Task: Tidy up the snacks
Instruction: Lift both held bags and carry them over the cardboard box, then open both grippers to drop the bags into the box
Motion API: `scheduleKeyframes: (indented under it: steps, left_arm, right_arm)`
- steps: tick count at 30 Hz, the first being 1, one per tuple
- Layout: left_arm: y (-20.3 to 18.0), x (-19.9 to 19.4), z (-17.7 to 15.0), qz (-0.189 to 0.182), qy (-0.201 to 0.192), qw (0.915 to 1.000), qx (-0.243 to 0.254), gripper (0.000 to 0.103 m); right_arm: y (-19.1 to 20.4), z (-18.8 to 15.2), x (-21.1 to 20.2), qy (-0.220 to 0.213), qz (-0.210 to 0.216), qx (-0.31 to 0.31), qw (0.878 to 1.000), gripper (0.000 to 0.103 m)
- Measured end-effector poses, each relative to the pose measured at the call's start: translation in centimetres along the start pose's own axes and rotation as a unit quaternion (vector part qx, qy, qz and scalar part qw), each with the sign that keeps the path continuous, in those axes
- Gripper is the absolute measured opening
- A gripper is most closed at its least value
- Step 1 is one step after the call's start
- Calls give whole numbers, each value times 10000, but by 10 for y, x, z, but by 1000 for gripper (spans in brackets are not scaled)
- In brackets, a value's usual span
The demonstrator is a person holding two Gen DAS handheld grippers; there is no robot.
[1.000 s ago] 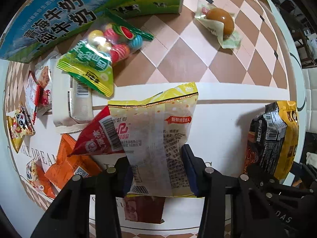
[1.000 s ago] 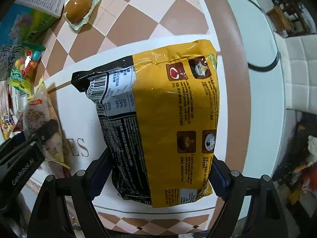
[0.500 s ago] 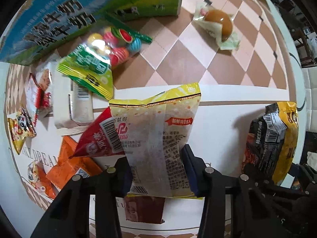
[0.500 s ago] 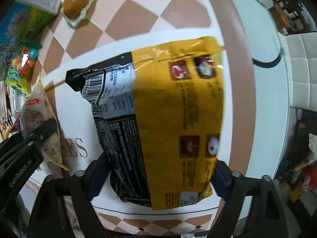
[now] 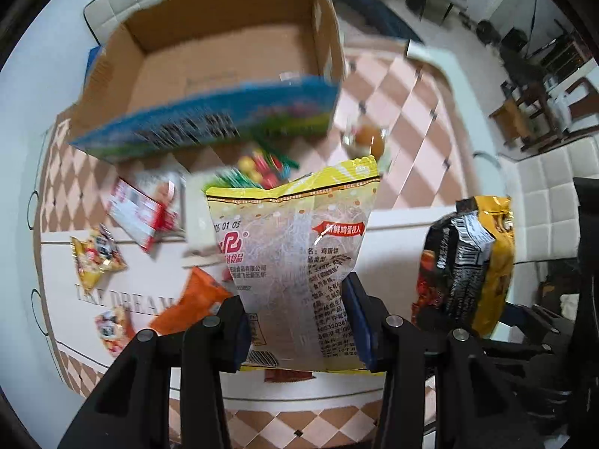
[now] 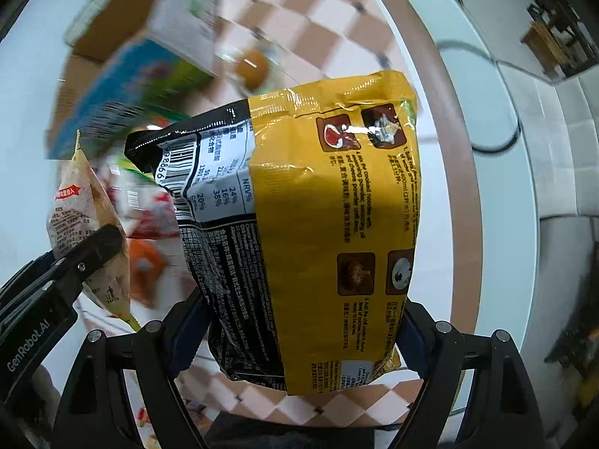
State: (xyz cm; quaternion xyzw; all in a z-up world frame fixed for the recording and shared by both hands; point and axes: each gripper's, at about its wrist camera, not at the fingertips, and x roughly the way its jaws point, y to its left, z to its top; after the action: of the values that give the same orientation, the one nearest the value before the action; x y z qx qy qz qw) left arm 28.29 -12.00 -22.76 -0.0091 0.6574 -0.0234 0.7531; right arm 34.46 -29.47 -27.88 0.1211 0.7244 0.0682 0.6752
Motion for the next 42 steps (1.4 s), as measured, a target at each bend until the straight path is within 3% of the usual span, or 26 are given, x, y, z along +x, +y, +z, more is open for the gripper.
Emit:
scheduleKeyframes:
  steps: [6,14,21,26,31,37,38,41,42]
  left_arm:
    - [31,-48,43,-195,-299,9992,-168,41]
    - [93,-58,134,-154,-327,9990,-262,41]
    - [139,-16,224,-58,-105,9998,-138,42]
    - [160,29,266,-151,223,9996,-99,42]
    - [169,69,286,-292,536,9981,-67,42]
    - [174,96,289,-481,819,9953,-182,43]
    - [174,98,288,-476,847,9951,-189,46]
    - [174,102,283,-570,935,9937,-239,75]
    - [174,102,281,-574,939,9936,-252,77]
  right_arm:
    - [53,11,-55,-313,428,-228,9983,88]
    - [139,84,-86,-540,588,-301,9964,88]
    - [223,179,-46,-537,417,-224,9974,88]
    - [241,240,11,-267,242,-147,9992,88]
    - [249,281,63,-17,-81,-277,9996,88]
    - [243,301,104,302,-383,-433,9979,88]
    - [244,301,107,361,-393,-451,9976,89]
    - [246,305,120,524,-607,-570,9952,91]
    - [247,305,121,513,-719,-615,9942,92]
